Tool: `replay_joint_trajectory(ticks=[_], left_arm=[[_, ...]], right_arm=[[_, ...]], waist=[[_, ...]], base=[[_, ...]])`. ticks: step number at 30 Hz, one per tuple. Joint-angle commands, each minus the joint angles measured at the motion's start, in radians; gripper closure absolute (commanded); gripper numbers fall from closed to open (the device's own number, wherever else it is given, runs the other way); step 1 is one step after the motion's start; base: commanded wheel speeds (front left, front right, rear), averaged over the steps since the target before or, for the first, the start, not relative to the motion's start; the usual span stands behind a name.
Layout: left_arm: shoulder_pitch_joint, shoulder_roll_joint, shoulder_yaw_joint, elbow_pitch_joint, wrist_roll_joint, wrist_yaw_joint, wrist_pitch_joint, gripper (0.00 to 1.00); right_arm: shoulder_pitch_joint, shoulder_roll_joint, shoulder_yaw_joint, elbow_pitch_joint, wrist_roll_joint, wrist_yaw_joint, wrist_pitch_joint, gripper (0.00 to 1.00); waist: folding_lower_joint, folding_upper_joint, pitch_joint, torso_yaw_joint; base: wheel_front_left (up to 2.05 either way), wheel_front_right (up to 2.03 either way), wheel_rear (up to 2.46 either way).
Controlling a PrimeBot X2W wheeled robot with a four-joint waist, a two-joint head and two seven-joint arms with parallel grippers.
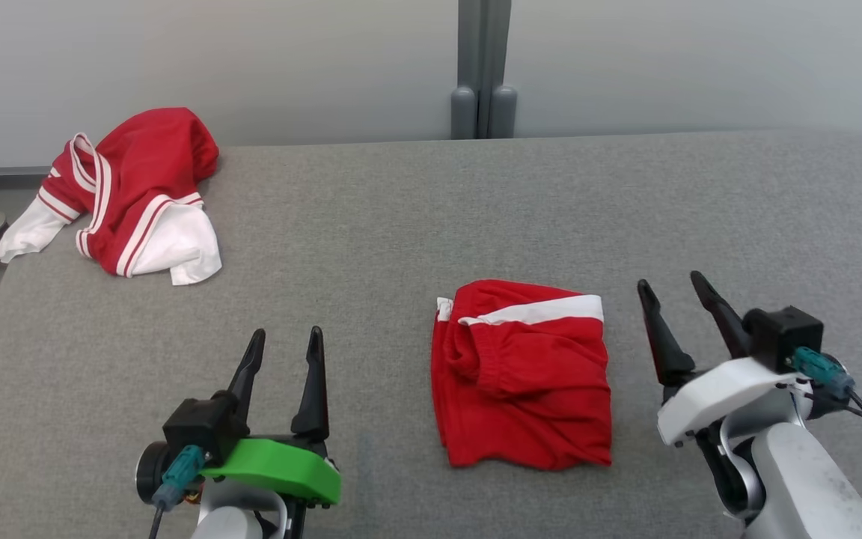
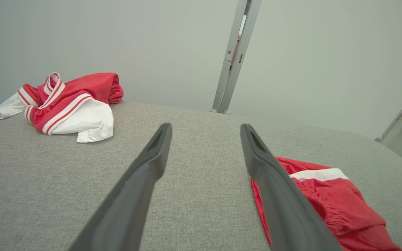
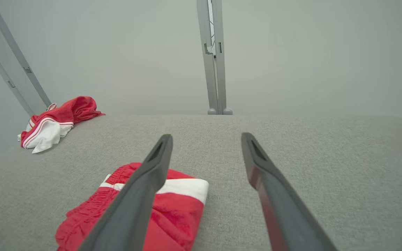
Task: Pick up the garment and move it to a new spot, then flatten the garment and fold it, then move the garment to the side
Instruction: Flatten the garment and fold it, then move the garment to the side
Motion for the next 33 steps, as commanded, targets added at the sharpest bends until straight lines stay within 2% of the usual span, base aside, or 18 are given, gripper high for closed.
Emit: replay_joint_trajectory(ticks=[1, 8, 15, 33], left_arm=[[0.018, 0.003, 0.016, -0.003, -0.006, 0.005, 0.0, 0.0], [0.08, 0.003, 0.079, -0.03, -0.017, 0.01, 0.0, 0.0], [0.127, 0.003, 0.109, -0.06, -0.007, 0.015, 0.0, 0.0], [0.145, 0.003, 0.099, -0.067, -0.003, 0.016, 0.0, 0.0]], right_arm=[[0.036, -0.003, -0.022, -0.022, -0.018, -0.001, -0.014, 0.0], [0.147, 0.035, -0.116, -0.121, -0.078, -0.001, -0.054, 0.0], [0.218, 0.08, -0.143, -0.185, -0.121, -0.001, -0.06, 0.0], [0.236, 0.096, -0.137, -0.181, -0.123, -0.001, -0.037, 0.0]], waist=[[0.0, 0.0, -0.007, -0.02], [0.0, 0.0, -0.009, -0.043], [0.0, 0.0, -0.013, -0.048], [0.0, 0.0, -0.016, -0.041]], base=[[0.0, 0.0, 0.0], [0.0, 0.0, 0.0], [0.0, 0.0, 0.0], [0.0, 0.0, 0.0]])
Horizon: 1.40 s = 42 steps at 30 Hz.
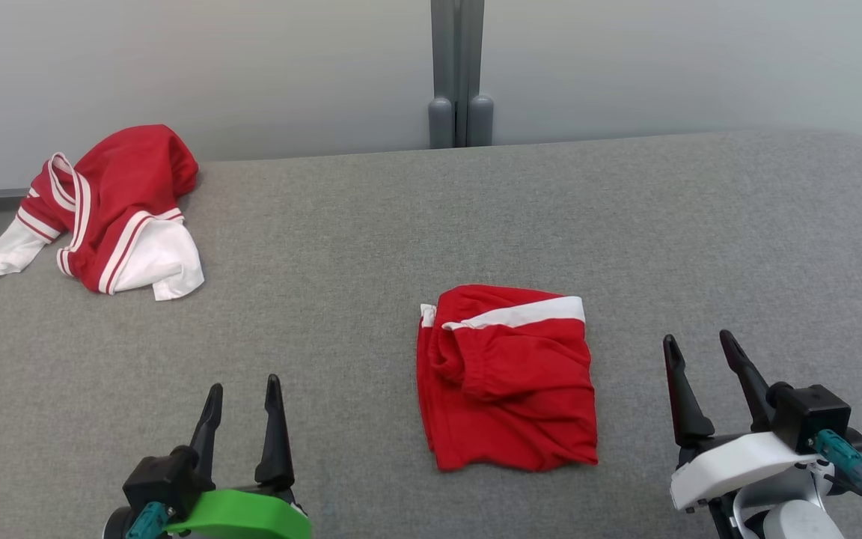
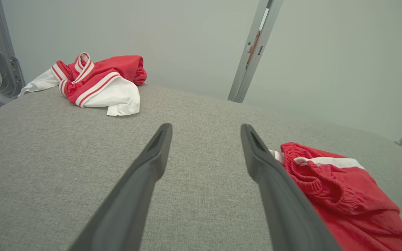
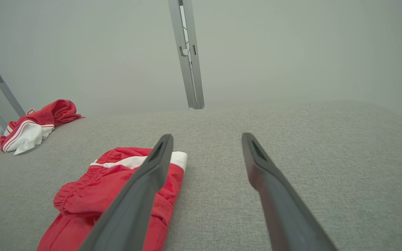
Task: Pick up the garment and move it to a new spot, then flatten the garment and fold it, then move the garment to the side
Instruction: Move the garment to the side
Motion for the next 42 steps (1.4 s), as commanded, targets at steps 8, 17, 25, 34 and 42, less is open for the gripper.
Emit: replay_joint_trajectory(ticks=[8, 17, 25, 34, 42], left_arm=[[-0.005, 0.003, -0.003, -0.001, 0.004, 0.001, 0.0, 0.0], [-0.034, 0.003, -0.02, 0.001, 0.012, -0.004, 0.0, 0.0], [-0.064, 0.003, -0.021, 0.002, 0.02, 0.0, 0.0, 0.0], [-0.077, 0.003, -0.02, -0.001, 0.029, -0.006, 0.0, 0.0], [-0.081, 0.003, -0.017, -0.011, 0.051, -0.011, 0.0, 0.0]], right_arm=[[-0.023, -0.001, -0.018, 0.005, -0.002, -0.001, 0.019, 0.0], [-0.123, -0.056, 0.007, 0.039, 0.064, -0.001, 0.231, 0.0], [-0.215, -0.102, 0.054, 0.188, 0.246, -0.001, 0.426, 0.0], [-0.282, -0.123, 0.101, 0.34, 0.314, -0.001, 0.464, 0.0], [-0.328, -0.141, 0.151, 0.395, 0.327, -0.001, 0.402, 1.0]], waist=[[0.0, 0.0, 0.008, 0.004], [0.0, 0.0, 0.047, 0.046], [0.0, 0.0, 0.097, 0.12], [0.0, 0.0, 0.132, 0.185], [0.0, 0.0, 0.152, 0.174]], base=[[0.0, 0.0, 0.0], [0.0, 0.0, 0.0], [0.0, 0.0, 0.0], [0.0, 0.0, 0.0], [0.0, 0.0, 0.0]])
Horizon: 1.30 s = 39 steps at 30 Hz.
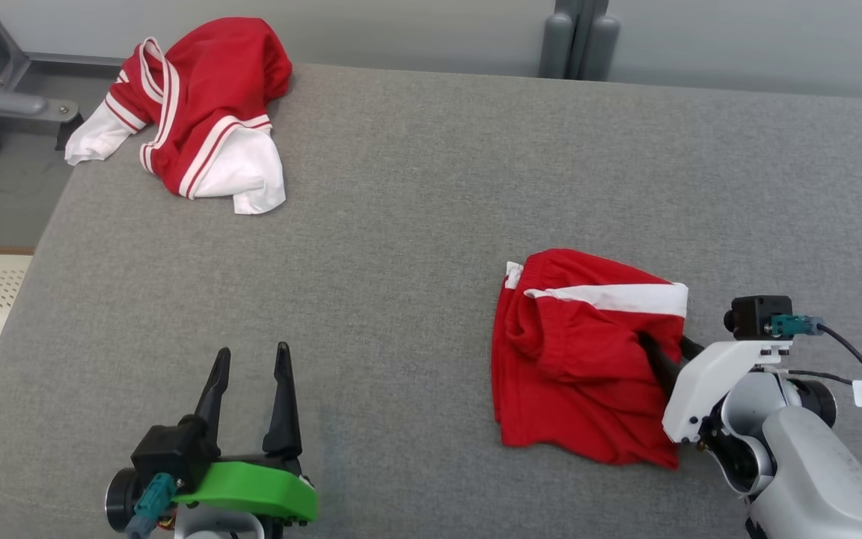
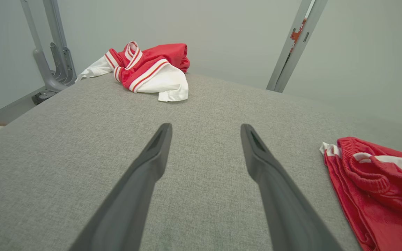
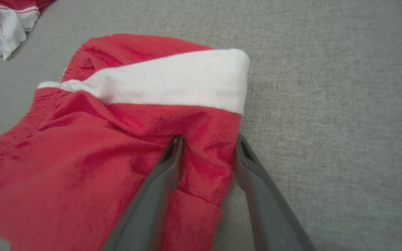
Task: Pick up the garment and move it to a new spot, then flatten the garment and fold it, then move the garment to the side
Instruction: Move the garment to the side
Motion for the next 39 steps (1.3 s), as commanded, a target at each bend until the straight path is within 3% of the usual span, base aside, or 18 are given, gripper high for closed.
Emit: replay_joint_trajectory(ticks=[1, 7, 12, 20, 24, 31, 39], left_arm=[[-0.022, 0.003, -0.002, -0.006, 0.015, -0.004, 0.0, 0.0], [-0.049, 0.003, -0.022, -0.009, 0.035, -0.019, 0.0, 0.0], [-0.085, 0.003, -0.046, -0.011, 0.044, -0.031, 0.0, 0.0], [-0.124, 0.004, -0.068, -0.006, 0.074, -0.046, 0.0, 0.0], [-0.149, 0.011, -0.08, 0.001, 0.084, -0.056, 0.0, 0.0], [-0.179, 0.018, -0.102, 0.003, 0.099, -0.062, 0.005, 0.0], [-0.196, 0.033, -0.092, -0.026, 0.097, -0.046, 0.009, 0.0]], right_arm=[[-0.017, -0.018, 0.007, 0.007, -0.008, -0.001, -0.026, 1.0], [-0.057, -0.07, 0.008, 0.024, -0.038, -0.001, -0.111, 1.0], [-0.092, -0.107, -0.009, 0.027, -0.05, -0.001, -0.151, 1.0], [-0.154, -0.1, -0.032, 0.028, -0.063, -0.001, -0.198, 1.0], [-0.176, -0.085, -0.032, 0.034, -0.071, -0.001, -0.22, 1.0], [-0.215, -0.055, -0.022, 0.061, -0.098, -0.001, -0.28, 1.0], [-0.311, -0.074, 0.011, 0.103, -0.141, -0.001, -0.324, 1.0]], waist=[[0.0, 0.0, 0.008, -0.018], [0.0, 0.0, 0.031, -0.106], [0.0, 0.0, 0.06, -0.237], [0.0, 0.0, 0.119, -0.472], [0.0, 0.0, 0.147, -0.55], [0.0, 0.0, 0.172, -0.583], [0.0, 0.0, 0.207, -0.52]], base=[[0.0, 0.0, 0.0], [0.0, 0.0, 0.0], [0.0, 0.0, 0.0], [0.0, 0.0, 0.0], [0.0, 0.0, 0.0], [0.0, 0.0, 0.0], [0.0, 0.0, 0.0]])
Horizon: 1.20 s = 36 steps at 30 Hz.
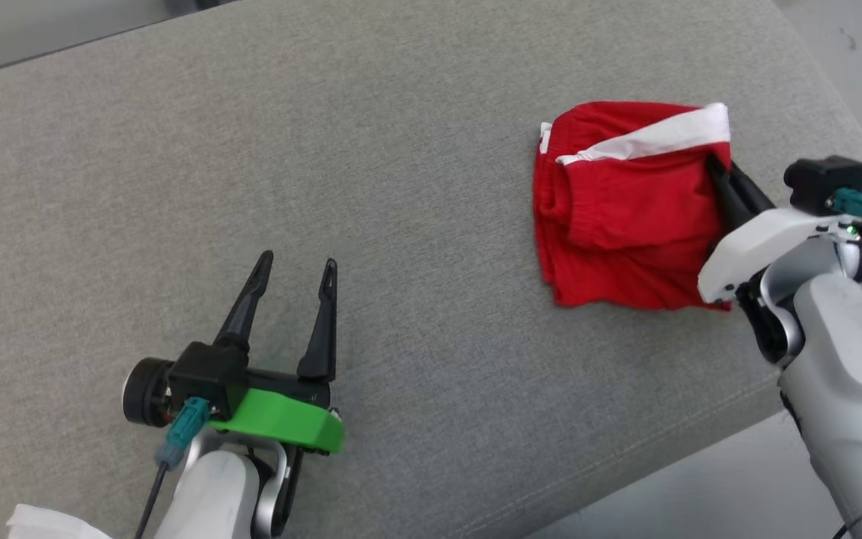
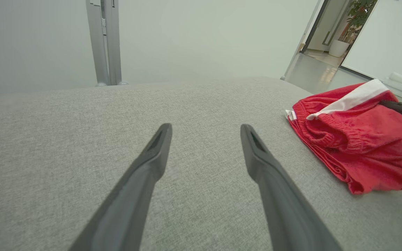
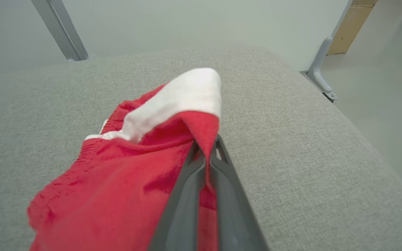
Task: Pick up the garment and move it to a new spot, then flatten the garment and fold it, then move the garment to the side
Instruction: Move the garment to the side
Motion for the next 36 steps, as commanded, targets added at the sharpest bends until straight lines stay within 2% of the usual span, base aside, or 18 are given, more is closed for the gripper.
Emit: replay_joint_trajectory(ticks=[1, 6, 12, 22, 23, 24, 25, 29, 36], left_arm=[[-0.019, 0.011, 0.006, -0.008, 0.002, 0.005, 0.003, 0.0], [-0.034, 0.03, 0.022, -0.04, 0.007, 0.019, 0.008, 0.0], [-0.048, 0.05, 0.03, -0.086, 0.011, 0.03, 0.015, 0.0], [-0.037, 0.063, 0.029, -0.147, 0.015, 0.048, 0.026, 0.0], [-0.037, 0.063, 0.029, -0.148, 0.014, 0.048, 0.024, 0.0], [-0.037, 0.064, 0.028, -0.149, 0.013, 0.048, 0.024, 0.0], [-0.038, 0.064, 0.026, -0.148, 0.012, 0.049, 0.023, 0.0], [-0.044, 0.056, 0.018, -0.137, 0.011, 0.052, 0.021, 0.0], [-0.046, 0.052, 0.019, -0.107, -0.005, 0.051, 0.014, 0.0]], right_arm=[[-0.043, -0.013, 0.007, 0.012, -0.009, -0.001, -0.006, 1.0], [-0.163, -0.074, 0.026, 0.079, -0.025, -0.001, -0.017, 1.0], [-0.302, -0.144, -0.007, 0.216, -0.02, -0.001, -0.031, 1.0], [-0.415, -0.29, -0.067, 0.372, -0.093, -0.001, -0.076, 1.0], [-0.424, -0.299, -0.076, 0.385, -0.104, -0.001, -0.085, 0.85], [-0.438, -0.313, -0.089, 0.399, -0.126, -0.002, -0.102, 0.15], [-0.445, -0.319, -0.096, 0.404, -0.151, -0.001, -0.116, 0.0], [-0.459, -0.296, -0.138, 0.402, -0.228, -0.001, -0.149, 0.0], [-0.407, -0.189, -0.137, 0.309, -0.259, -0.002, -0.154, 0.0]], waist=[[0.0, 0.0, 0.03, 0.037], [0.0, 0.0, 0.072, 0.083], [0.0, 0.0, 0.122, 0.146], [0.0, 0.0, 0.174, 0.223], [0.0, 0.0, 0.177, 0.226], [0.0, 0.0, 0.18, 0.228], [0.0, 0.0, 0.182, 0.23], [0.0, 0.0, 0.176, 0.233], [0.0, 0.0, 0.122, 0.223]], base=[[0.0, 0.0, 0.0], [0.0, 0.0, 0.0], [0.0, 0.0, 0.0], [0.0, 0.0, 0.0], [0.0, 0.0, 0.0], [0.0, 0.0, 0.0], [0.0, 0.0, 0.0], [0.0, 0.0, 0.0], [0.0, 0.0, 0.0]])
